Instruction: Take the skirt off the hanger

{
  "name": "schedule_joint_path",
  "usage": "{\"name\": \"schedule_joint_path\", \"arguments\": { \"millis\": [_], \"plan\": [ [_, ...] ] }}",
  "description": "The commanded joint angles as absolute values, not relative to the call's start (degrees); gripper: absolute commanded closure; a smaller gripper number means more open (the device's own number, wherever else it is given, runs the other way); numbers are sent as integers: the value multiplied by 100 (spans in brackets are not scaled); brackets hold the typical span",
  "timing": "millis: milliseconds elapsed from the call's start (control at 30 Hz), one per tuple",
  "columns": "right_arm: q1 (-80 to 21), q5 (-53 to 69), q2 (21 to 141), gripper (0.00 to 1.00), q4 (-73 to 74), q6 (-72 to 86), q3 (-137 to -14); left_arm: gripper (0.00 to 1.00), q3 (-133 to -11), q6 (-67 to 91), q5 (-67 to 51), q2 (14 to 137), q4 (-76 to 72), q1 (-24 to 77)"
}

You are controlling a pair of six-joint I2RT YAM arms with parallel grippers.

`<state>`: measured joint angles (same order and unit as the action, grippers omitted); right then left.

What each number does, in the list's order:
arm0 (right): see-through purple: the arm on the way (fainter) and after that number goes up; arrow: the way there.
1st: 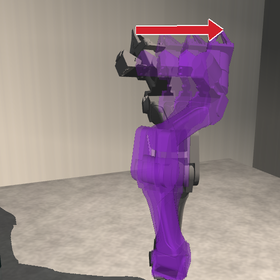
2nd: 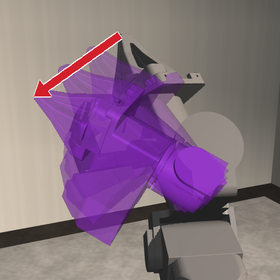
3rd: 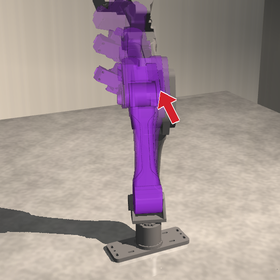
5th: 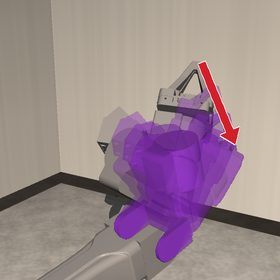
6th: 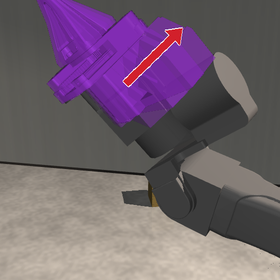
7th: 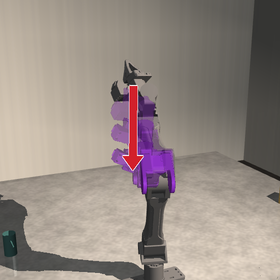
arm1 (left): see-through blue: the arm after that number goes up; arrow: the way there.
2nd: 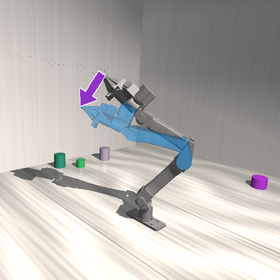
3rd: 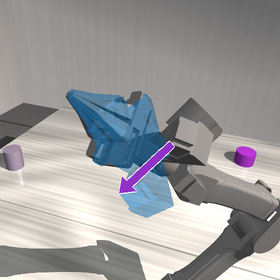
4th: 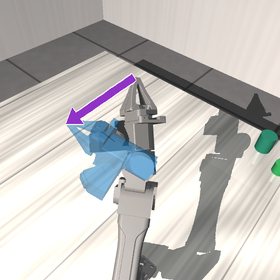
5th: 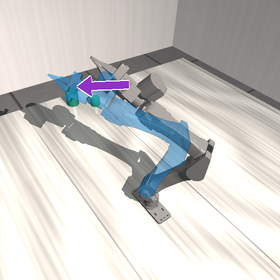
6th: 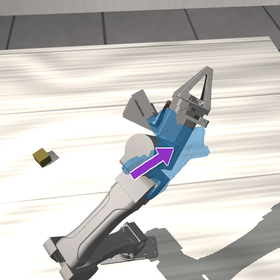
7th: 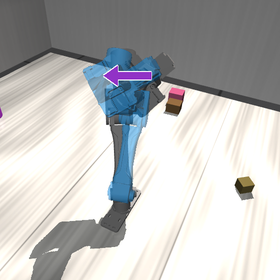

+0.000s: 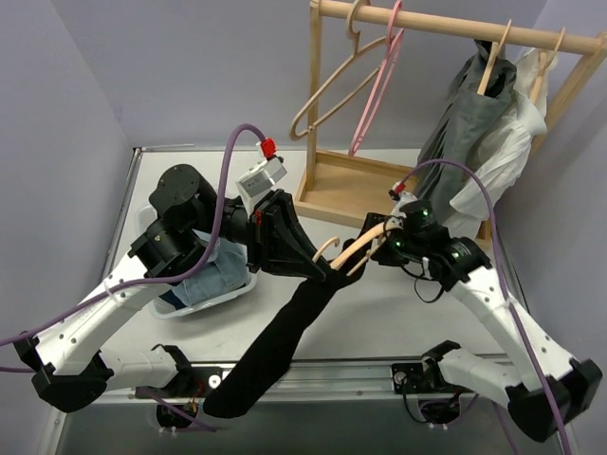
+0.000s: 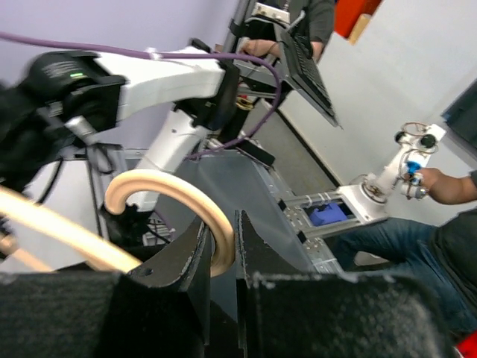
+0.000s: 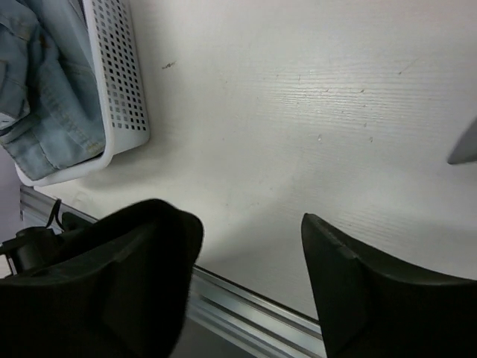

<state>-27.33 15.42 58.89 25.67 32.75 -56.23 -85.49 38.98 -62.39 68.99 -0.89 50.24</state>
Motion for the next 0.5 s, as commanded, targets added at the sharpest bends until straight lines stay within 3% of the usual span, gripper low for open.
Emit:
{"name": "schedule_joint_path", "arguments": {
  "millis": [0, 300, 467],
  "plan": [
    [-2690, 1029, 5082, 34, 3100, 3331, -5722, 98, -9043, 3420, -5618, 6873, 1053, 4984],
    [-2690, 62, 4184, 21, 4525, 3383, -5977, 98, -9202, 3023, -4201, 6891, 2074, 4843],
    [-2689, -579, 4043, 4, 4500, 3656, -5669, 98, -9290, 3076, -4306, 6821, 2101, 4843]
  ]
}}
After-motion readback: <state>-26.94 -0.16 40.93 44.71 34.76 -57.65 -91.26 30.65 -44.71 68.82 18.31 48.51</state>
